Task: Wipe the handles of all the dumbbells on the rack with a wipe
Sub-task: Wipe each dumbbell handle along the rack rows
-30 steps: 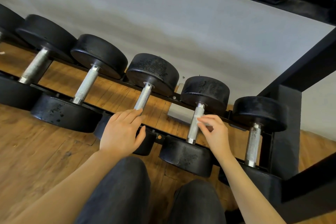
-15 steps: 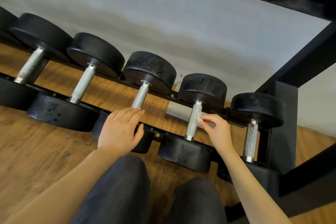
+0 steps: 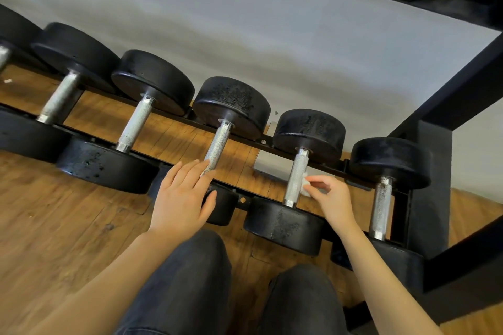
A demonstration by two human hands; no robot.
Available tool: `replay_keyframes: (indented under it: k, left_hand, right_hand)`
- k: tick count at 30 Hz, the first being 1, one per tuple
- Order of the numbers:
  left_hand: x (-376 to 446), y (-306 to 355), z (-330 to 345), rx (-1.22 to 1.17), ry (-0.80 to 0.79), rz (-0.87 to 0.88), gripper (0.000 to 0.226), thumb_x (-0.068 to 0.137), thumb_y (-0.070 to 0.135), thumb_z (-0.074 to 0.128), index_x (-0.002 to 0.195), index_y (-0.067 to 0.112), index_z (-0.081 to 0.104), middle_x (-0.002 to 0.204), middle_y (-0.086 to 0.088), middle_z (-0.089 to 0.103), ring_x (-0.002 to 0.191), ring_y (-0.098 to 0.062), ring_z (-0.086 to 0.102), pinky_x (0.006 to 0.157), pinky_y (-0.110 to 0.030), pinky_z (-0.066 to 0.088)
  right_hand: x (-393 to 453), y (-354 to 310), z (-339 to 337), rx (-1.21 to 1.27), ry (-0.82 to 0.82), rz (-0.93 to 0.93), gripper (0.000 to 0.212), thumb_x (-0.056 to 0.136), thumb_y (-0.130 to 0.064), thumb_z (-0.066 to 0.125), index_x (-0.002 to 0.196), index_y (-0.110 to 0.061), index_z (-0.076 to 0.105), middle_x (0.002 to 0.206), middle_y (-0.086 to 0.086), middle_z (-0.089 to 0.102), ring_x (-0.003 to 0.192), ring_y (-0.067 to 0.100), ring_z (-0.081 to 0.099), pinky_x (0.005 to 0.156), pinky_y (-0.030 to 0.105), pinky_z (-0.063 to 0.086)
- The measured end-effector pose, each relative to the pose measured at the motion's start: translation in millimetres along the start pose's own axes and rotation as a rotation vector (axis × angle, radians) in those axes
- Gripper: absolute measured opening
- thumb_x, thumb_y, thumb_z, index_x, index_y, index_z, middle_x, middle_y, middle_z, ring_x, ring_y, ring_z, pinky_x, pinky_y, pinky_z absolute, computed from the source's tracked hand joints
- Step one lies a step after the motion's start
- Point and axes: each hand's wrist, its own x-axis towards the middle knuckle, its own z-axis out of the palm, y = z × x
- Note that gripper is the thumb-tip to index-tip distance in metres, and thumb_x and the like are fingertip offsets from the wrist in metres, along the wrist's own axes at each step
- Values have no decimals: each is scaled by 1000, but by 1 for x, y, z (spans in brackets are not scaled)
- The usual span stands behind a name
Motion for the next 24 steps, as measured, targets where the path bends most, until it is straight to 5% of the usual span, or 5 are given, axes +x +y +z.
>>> replay_keyframes:
  k: [4,11,18,24]
  left_hand:
    - [-2,1,2,-1,5,-12,46,92,39,41,121,14,66,131,-10,62,126,-28,54,111,-49,35]
    - [-3,2,4,-2,30,-12,46,92,39,41,120,14,67,130,-10,63,126,-27,54,112,-47,32]
    - [-3,2,5,-13,46,-5,45,92,38,42,120,14,67,128,-9,64,125,-28,55,112,-49,35]
    - [-2,1,7,-14,87,8,43,90,36,45,117,13,69,123,-9,66,122,-27,57,111,-49,36]
  right_hand:
    - [1,-5,7,74,62,23,22,84,-8,70,106,-12,69,105,-2,67,98,8,62,85,18,48]
    - [-7,5,-4,104,-133,41,17,82,-9,72,99,-13,73,98,-3,70,91,8,65,83,25,54]
    - [1,-5,10,240,84,129,20,87,-10,67,107,-15,68,106,-5,67,98,6,63,82,20,52]
    - [-6,3,-2,236,-164,210,16,83,-7,72,98,-13,70,100,-2,70,92,10,67,75,19,53]
